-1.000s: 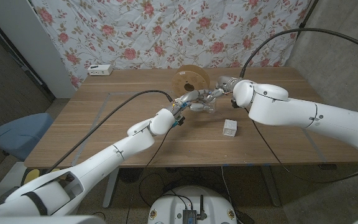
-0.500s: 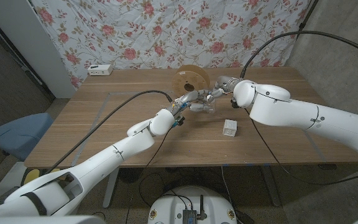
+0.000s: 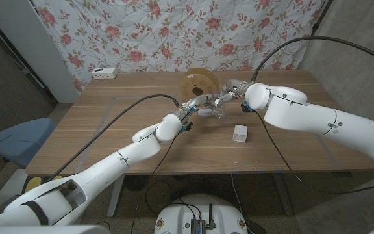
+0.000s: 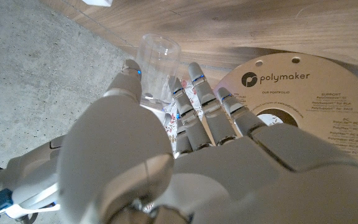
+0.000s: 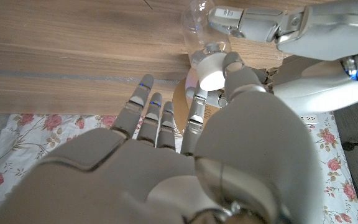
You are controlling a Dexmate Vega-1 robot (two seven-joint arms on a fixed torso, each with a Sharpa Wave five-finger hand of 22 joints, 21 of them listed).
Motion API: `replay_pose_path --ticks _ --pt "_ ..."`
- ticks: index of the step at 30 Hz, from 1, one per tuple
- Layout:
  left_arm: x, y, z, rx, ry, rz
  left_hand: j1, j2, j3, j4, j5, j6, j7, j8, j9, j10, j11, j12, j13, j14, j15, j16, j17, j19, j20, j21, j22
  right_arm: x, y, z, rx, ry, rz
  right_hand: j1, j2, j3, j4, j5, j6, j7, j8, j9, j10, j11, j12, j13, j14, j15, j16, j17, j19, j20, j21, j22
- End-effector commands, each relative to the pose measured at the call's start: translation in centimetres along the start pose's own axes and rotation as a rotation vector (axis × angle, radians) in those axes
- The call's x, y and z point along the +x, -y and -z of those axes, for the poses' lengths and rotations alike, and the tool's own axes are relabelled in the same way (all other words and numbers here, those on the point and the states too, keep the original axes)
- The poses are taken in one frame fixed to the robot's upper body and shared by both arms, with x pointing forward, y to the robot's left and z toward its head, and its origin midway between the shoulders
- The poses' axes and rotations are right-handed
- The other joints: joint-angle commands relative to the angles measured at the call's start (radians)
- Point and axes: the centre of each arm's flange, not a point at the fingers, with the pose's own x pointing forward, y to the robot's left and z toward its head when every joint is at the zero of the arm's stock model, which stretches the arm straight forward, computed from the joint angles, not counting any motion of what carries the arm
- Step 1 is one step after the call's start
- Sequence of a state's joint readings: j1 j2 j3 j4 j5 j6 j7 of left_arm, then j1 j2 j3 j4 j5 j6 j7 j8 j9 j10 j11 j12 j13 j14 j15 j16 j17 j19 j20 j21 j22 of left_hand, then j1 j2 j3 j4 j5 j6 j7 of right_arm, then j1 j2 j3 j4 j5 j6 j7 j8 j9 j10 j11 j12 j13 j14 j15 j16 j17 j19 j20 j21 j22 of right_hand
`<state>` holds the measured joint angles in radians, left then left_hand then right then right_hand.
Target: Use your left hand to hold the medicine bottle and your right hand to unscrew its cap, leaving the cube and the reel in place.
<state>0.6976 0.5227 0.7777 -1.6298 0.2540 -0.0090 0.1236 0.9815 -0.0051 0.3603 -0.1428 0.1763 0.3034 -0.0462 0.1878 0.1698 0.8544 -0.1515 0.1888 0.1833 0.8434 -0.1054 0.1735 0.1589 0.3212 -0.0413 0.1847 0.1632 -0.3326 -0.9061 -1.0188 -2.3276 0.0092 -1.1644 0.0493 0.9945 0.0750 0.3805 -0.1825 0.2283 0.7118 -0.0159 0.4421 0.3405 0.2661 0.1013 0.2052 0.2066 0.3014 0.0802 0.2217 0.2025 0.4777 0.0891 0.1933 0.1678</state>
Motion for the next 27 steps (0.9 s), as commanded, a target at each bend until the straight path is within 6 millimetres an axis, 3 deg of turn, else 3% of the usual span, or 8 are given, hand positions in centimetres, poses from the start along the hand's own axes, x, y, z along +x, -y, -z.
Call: replay_pose_path --ticks 1,10,27 --pt "0.03 -0.12 0.09 -0.001 0.004 0.000 -0.004 0.004 0.009 0.002 0.005 0.006 0.001 -0.003 0.005 0.004 -0.002 0.003 0.002 0.010 -0.097 -0.003 0.000 -0.006 -0.094 0.000 0.003 0.07 0.11 0.04 0.029 0.027 -0.026 0.017 0.011 0.012 0.002 0.008 -0.022 0.001 -0.008 0.000 -0.002 -0.008 -0.006 0.003 -0.003 -0.002 -0.003 0.002 -0.009 -0.002 -0.004 0.003" --pt "0.01 -0.07 0.13 -0.003 -0.002 -0.001 -0.005 0.005 0.012 0.003 0.005 0.005 0.000 -0.003 0.005 0.005 -0.002 0.004 0.002 0.011 -0.097 -0.002 0.000 -0.006 -0.094 0.000 0.003 0.06 0.30 0.32 0.048 0.038 -0.047 0.042 0.035 0.026 0.006 0.017 -0.060 -0.002 -0.032 -0.009 -0.019 -0.015 -0.011 0.004 -0.018 -0.009 -0.006 0.003 -0.021 -0.010 -0.006 0.003" --pt "0.11 0.00 0.19 -0.003 -0.005 0.000 -0.007 0.004 0.016 0.002 0.005 0.005 0.000 -0.003 0.005 0.006 -0.001 0.004 0.002 0.011 -0.097 -0.002 0.000 -0.005 -0.094 0.000 0.003 -0.01 0.68 0.57 0.079 0.072 -0.085 0.065 0.049 0.031 0.010 0.028 -0.144 0.005 -0.088 -0.028 -0.052 -0.015 -0.014 0.004 -0.038 -0.006 -0.011 0.003 -0.036 -0.018 -0.005 0.003"
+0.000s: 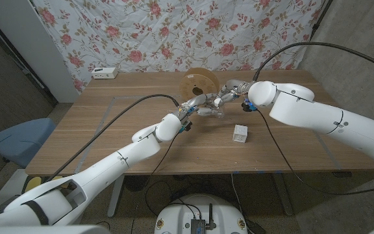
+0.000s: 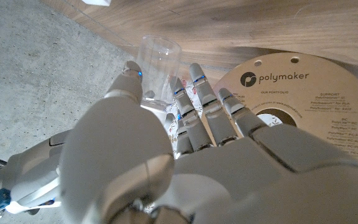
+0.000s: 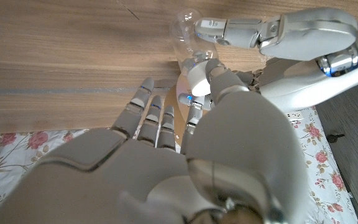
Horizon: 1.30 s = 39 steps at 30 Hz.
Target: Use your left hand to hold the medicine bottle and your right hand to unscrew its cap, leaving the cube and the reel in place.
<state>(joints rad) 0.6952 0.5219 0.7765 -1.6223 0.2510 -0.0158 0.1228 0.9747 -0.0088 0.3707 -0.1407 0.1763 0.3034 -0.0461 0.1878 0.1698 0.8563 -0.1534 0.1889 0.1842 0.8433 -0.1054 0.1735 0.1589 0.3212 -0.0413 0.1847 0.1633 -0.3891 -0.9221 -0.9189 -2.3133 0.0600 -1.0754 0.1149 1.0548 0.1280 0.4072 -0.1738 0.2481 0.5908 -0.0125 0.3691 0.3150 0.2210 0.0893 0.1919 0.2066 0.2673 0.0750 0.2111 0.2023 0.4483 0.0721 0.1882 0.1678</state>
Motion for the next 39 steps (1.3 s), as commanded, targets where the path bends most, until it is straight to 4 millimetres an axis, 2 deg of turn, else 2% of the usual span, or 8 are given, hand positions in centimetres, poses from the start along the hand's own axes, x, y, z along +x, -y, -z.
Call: replay_pose_path --ticks 1,6,10,19,34,39 --pt "0.06 0.08 0.04 -0.002 -0.007 -0.001 0.000 0.008 0.006 -0.001 0.005 0.004 0.000 -0.003 0.005 0.003 0.001 0.003 0.001 0.010 -0.097 -0.002 0.000 -0.005 -0.094 0.000 0.003 -0.14 0.30 0.13 0.021 0.026 -0.019 0.005 -0.004 0.003 0.002 0.008 -0.034 0.003 -0.022 -0.004 -0.008 -0.002 0.000 0.004 -0.004 -0.001 0.000 0.004 -0.007 -0.001 0.000 0.003" --pt "0.00 0.16 0.03 -0.002 -0.007 0.000 -0.001 0.007 0.007 -0.001 0.005 0.004 -0.001 -0.003 0.005 0.004 -0.002 0.004 0.001 0.010 -0.097 -0.003 0.000 -0.005 -0.094 0.000 0.003 -0.21 0.33 0.19 0.027 0.029 -0.024 0.001 -0.008 -0.003 0.006 0.009 -0.056 0.012 -0.040 -0.011 -0.016 0.005 0.000 0.004 -0.007 0.003 0.000 0.004 -0.008 0.002 0.001 0.003" --pt "-0.04 0.18 0.02 -0.003 -0.010 -0.002 -0.002 0.008 0.008 0.000 0.005 0.003 -0.001 -0.003 0.005 0.004 0.001 0.004 0.001 0.011 -0.097 -0.002 0.000 -0.005 -0.094 0.000 0.003 -0.19 0.31 0.30 0.035 0.034 -0.030 -0.031 -0.027 -0.026 0.019 0.003 -0.070 0.025 -0.057 -0.020 -0.029 0.015 0.000 0.003 -0.013 0.015 -0.001 0.003 -0.007 0.012 0.003 0.003" --pt "-0.03 0.19 -0.04 0.000 -0.008 0.000 -0.003 0.005 0.010 -0.001 0.005 0.003 -0.002 -0.003 0.005 0.005 -0.001 0.004 0.001 0.010 -0.096 -0.003 0.000 -0.005 -0.095 0.000 0.003 -0.33 0.24 0.34 0.038 0.035 -0.033 -0.066 -0.051 -0.050 0.027 -0.008 -0.089 0.046 -0.078 -0.030 -0.041 0.024 0.001 0.003 -0.020 0.028 -0.004 0.001 -0.010 0.022 0.003 0.003" --pt "-0.22 0.10 -0.18 0.003 0.000 -0.003 -0.004 0.006 0.015 -0.002 0.005 0.005 -0.002 -0.002 0.005 0.004 -0.002 0.004 0.001 0.011 -0.097 -0.002 0.000 -0.005 -0.094 0.000 0.003 -0.66 0.25 -0.14 -0.001 0.000 -0.016 -0.179 -0.086 -0.106 0.066 -0.050 -0.099 0.072 -0.101 -0.042 -0.059 0.036 0.004 0.003 -0.032 0.051 -0.007 0.002 -0.019 0.042 0.003 0.004" --pt "-0.37 0.13 -0.23 0.004 0.004 -0.003 -0.005 0.005 0.016 -0.002 0.005 0.005 -0.002 -0.002 0.005 0.003 -0.003 0.003 0.001 0.011 -0.096 -0.002 0.000 -0.005 -0.095 0.000 0.003 -0.77 0.24 -0.25 -0.011 -0.010 -0.008 -0.195 -0.090 -0.114 0.071 -0.056 -0.097 0.075 -0.103 -0.043 -0.062 0.039 0.004 0.003 -0.034 0.054 -0.007 0.002 -0.022 0.045 0.002 0.004"
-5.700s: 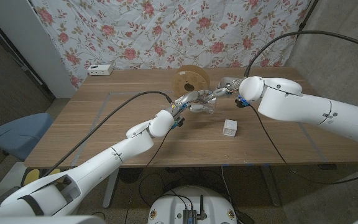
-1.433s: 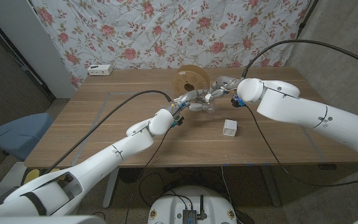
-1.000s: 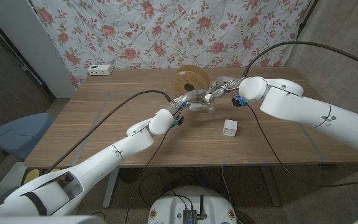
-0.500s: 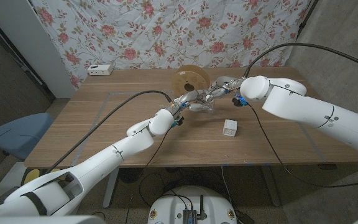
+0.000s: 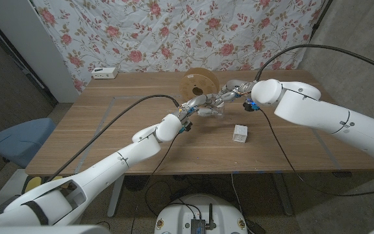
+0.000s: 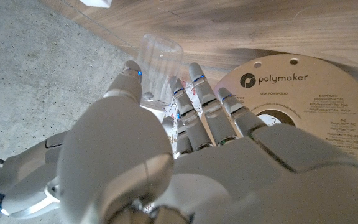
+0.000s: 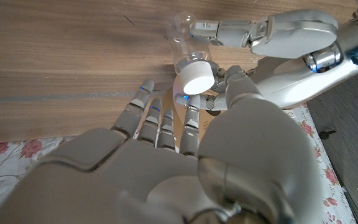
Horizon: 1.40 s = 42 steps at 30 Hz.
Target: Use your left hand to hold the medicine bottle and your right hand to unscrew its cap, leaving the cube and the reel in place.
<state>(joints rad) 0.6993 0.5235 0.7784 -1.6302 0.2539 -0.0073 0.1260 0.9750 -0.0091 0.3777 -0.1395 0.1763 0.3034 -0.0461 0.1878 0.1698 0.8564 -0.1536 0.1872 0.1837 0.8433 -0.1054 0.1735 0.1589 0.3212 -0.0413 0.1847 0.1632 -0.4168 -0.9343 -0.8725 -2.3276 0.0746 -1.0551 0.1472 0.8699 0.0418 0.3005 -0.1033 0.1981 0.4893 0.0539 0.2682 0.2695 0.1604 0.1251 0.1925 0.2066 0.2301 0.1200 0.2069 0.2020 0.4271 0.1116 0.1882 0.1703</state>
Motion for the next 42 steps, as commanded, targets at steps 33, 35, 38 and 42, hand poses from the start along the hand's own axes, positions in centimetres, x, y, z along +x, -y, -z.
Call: replay_pose_path --ticks 33,35,38,42 --pt "-0.81 0.02 -0.22 0.004 0.004 -0.006 -0.009 0.002 0.016 -0.004 0.005 0.006 -0.002 -0.002 0.005 0.003 -0.003 0.005 0.002 0.010 -0.097 -0.003 0.000 -0.006 -0.094 0.000 0.003 -0.59 -0.32 -1.04 -0.088 -0.172 0.002 -0.117 -0.030 -0.060 0.034 -0.016 0.000 0.040 -0.016 -0.001 -0.022 0.030 0.004 0.002 -0.014 0.026 -0.006 0.002 -0.015 0.024 0.002 0.003" --pt "-0.82 0.03 -0.21 0.004 0.002 -0.008 -0.009 0.002 0.017 -0.004 0.005 0.006 -0.002 -0.002 0.005 0.003 -0.002 0.005 0.002 0.010 -0.097 -0.003 0.000 -0.006 -0.094 0.000 0.003 -0.55 -0.34 -1.07 -0.093 -0.180 0.000 -0.120 -0.031 -0.061 0.034 -0.015 0.002 0.040 -0.016 -0.001 -0.022 0.031 0.004 0.002 -0.015 0.027 -0.006 0.002 -0.016 0.024 0.002 0.003" --pt "-0.85 0.03 -0.20 0.004 0.006 -0.006 -0.009 0.001 0.017 -0.004 0.005 0.006 -0.003 -0.002 0.005 0.003 -0.003 0.005 0.002 0.010 -0.097 -0.003 0.000 -0.006 -0.094 0.000 0.003 -0.49 -0.40 -1.10 -0.098 -0.186 0.001 -0.125 -0.033 -0.064 0.035 -0.015 0.003 0.040 -0.016 0.000 -0.023 0.034 0.004 0.002 -0.016 0.028 -0.006 0.002 -0.016 0.024 0.002 0.003" --pt "-0.88 0.03 -0.19 0.004 0.005 -0.007 -0.009 0.002 0.019 -0.004 0.005 0.005 -0.004 -0.003 0.005 0.005 -0.002 0.006 0.002 0.010 -0.098 -0.003 0.000 -0.006 -0.094 0.000 0.003 -0.39 -0.51 -1.19 -0.101 -0.195 0.004 -0.131 -0.036 -0.067 0.036 -0.014 0.005 0.041 -0.015 0.000 -0.023 0.036 0.004 0.002 -0.016 0.028 -0.006 0.002 -0.017 0.026 0.002 0.003"
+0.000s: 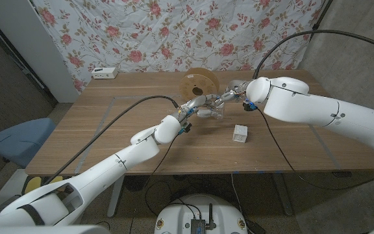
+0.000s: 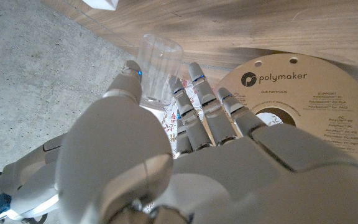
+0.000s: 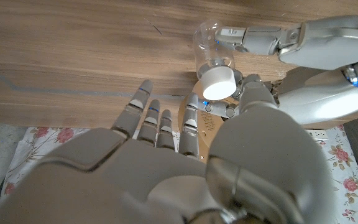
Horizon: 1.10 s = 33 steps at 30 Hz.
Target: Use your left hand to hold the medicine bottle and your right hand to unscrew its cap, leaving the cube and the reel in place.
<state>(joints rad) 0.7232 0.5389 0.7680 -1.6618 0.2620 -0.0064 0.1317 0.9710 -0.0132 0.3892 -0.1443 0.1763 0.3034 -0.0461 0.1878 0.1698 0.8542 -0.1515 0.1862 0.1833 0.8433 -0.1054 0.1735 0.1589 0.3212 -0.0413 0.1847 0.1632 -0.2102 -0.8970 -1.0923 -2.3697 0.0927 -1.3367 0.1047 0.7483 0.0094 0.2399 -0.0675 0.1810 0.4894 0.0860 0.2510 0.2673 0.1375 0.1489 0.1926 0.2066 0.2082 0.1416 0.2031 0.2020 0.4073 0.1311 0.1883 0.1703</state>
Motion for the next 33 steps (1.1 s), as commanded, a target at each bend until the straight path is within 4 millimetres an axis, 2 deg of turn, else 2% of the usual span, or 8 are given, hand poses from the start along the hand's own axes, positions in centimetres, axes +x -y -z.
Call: replay_pose_path --ticks 1,19,26,30,33 --pt "-0.11 -0.01 0.03 -0.001 0.000 -0.001 -0.005 0.006 0.007 0.001 0.005 0.005 -0.004 -0.003 0.005 0.007 -0.004 0.007 0.002 0.010 -0.097 -0.003 0.000 -0.006 -0.094 0.000 0.003 0.20 -0.18 -0.23 -0.017 -0.035 0.001 -0.011 -0.004 -0.008 0.001 0.004 0.007 0.008 0.003 0.002 -0.001 0.013 0.004 0.002 0.006 0.007 -0.002 0.002 0.003 0.006 0.002 0.003" --pt "0.00 0.01 0.06 -0.002 0.002 0.002 -0.006 0.005 0.012 0.000 0.004 0.006 -0.002 -0.002 0.005 0.004 -0.005 0.006 0.002 0.010 -0.097 -0.003 0.000 -0.007 -0.093 0.000 0.003 0.42 -0.45 -0.47 -0.029 -0.043 0.025 -0.013 -0.002 -0.011 -0.010 0.016 0.083 0.003 0.033 0.009 0.022 0.020 0.014 0.001 0.017 0.001 0.003 -0.002 0.014 -0.002 0.008 0.003" --pt "0.08 -0.08 0.13 -0.002 0.002 0.001 -0.007 0.004 0.013 0.000 0.004 0.005 -0.003 -0.002 0.005 0.003 -0.004 0.006 0.002 0.010 -0.097 -0.003 0.000 -0.007 -0.093 0.000 0.003 0.58 -0.42 -0.50 -0.025 -0.043 0.033 0.000 0.008 -0.004 -0.021 0.020 0.120 -0.008 0.050 0.014 0.035 0.019 0.016 0.001 0.025 -0.005 0.006 -0.003 0.021 -0.008 0.010 0.003" --pt "0.10 -0.13 0.19 -0.002 0.001 -0.001 -0.007 0.004 0.015 0.000 0.005 0.006 -0.003 -0.002 0.005 0.003 -0.004 0.006 0.002 0.010 -0.098 -0.003 0.000 -0.007 -0.094 0.000 0.003 0.74 -0.36 -0.55 -0.026 -0.040 0.034 0.013 0.012 0.001 -0.033 0.021 0.155 -0.017 0.068 0.020 0.042 0.018 0.017 0.001 0.032 -0.007 0.009 -0.003 0.025 -0.010 0.010 0.003" --pt "0.13 -0.17 0.23 -0.003 -0.004 -0.003 -0.007 0.003 0.015 0.000 0.004 0.005 -0.003 -0.003 0.005 0.006 0.002 0.007 0.002 0.009 -0.098 -0.003 0.000 -0.007 -0.094 0.000 0.003 0.91 -0.39 -0.55 -0.028 -0.039 0.031 0.018 0.014 0.003 -0.036 0.021 0.157 -0.018 0.070 0.022 0.045 0.016 0.017 0.001 0.035 -0.012 0.010 -0.003 0.028 -0.013 0.011 0.003"
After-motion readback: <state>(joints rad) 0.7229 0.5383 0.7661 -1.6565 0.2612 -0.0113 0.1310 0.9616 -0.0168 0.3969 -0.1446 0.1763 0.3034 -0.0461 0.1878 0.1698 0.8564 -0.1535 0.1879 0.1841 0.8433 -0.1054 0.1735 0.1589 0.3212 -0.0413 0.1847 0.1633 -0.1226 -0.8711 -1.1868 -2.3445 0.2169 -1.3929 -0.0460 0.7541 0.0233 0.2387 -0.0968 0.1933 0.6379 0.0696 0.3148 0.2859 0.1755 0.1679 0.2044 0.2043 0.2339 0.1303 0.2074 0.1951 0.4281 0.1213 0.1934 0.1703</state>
